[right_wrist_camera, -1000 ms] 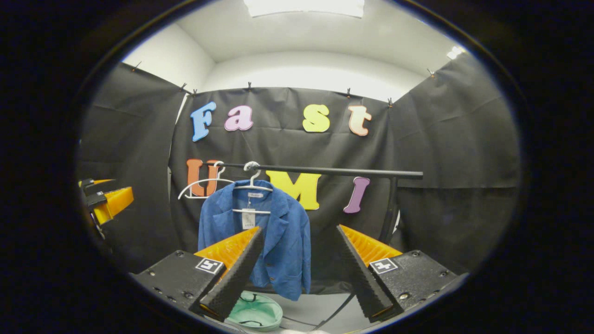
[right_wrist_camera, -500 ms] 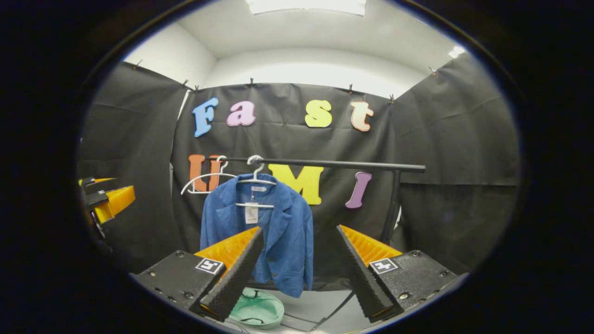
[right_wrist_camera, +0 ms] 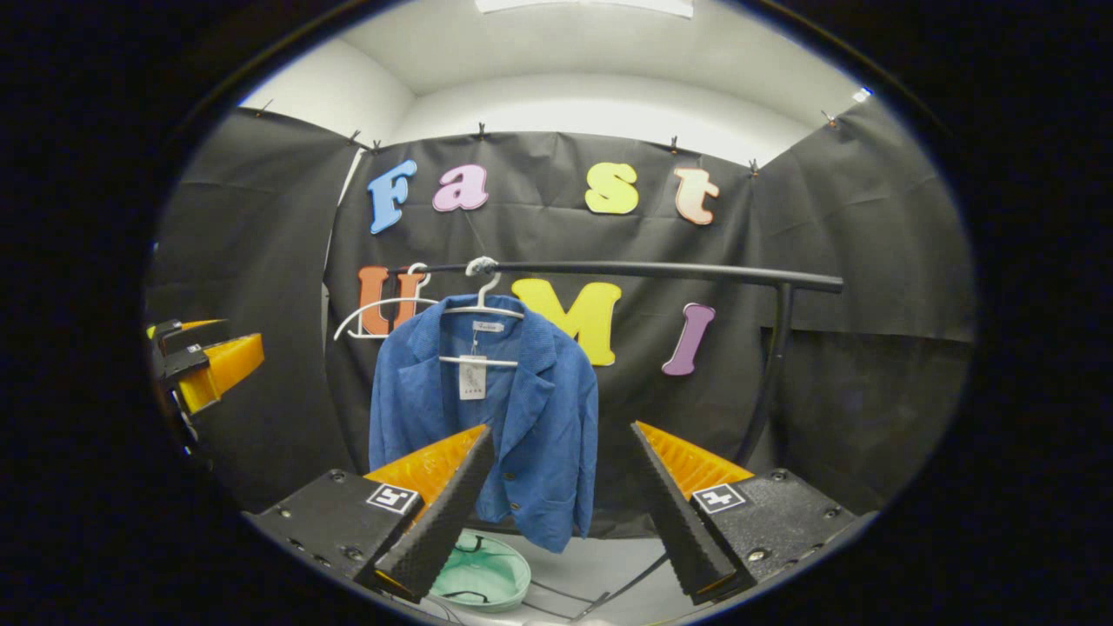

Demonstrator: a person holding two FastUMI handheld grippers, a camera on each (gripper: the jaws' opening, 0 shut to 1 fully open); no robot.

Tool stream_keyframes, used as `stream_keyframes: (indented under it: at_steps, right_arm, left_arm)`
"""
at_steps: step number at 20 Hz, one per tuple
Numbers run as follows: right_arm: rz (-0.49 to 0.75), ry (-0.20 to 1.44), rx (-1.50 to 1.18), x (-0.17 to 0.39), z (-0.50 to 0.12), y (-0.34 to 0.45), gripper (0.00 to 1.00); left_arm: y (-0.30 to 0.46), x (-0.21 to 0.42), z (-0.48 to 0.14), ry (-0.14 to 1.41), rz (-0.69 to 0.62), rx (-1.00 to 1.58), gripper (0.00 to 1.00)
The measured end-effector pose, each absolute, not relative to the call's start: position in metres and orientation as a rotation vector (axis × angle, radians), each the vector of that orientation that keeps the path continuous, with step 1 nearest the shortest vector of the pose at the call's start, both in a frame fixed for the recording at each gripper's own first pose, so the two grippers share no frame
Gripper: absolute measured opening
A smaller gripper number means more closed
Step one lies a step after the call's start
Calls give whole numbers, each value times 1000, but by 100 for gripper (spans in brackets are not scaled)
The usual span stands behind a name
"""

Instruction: Grasp the clothes on the hanger with both hands and then place them into the laundry hamper below.

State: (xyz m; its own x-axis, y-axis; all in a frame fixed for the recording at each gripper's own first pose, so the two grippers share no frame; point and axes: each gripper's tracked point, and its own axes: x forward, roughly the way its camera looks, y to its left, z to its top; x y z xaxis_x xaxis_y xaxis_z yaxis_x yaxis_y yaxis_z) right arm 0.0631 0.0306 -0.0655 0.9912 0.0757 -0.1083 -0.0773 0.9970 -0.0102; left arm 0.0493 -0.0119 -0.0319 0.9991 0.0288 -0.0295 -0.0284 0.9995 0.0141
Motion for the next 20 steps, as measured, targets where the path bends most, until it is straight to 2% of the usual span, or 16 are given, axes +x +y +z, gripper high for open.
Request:
stream_keyframes:
  at_steps: [12, 18, 20]
  right_arm:
    - [197, 113, -35, 220, -91, 71, 99]
    - [239, 143, -11, 299, -113, 85, 93]
    - [250, 156, 17, 319, -119, 89, 94]
  left_arm:
    - [-63, 190, -70, -16, 17, -3, 97]
    - [-78, 254, -99, 19, 42, -16, 96]
    - [-79, 274, -109, 26, 64, -17, 99]
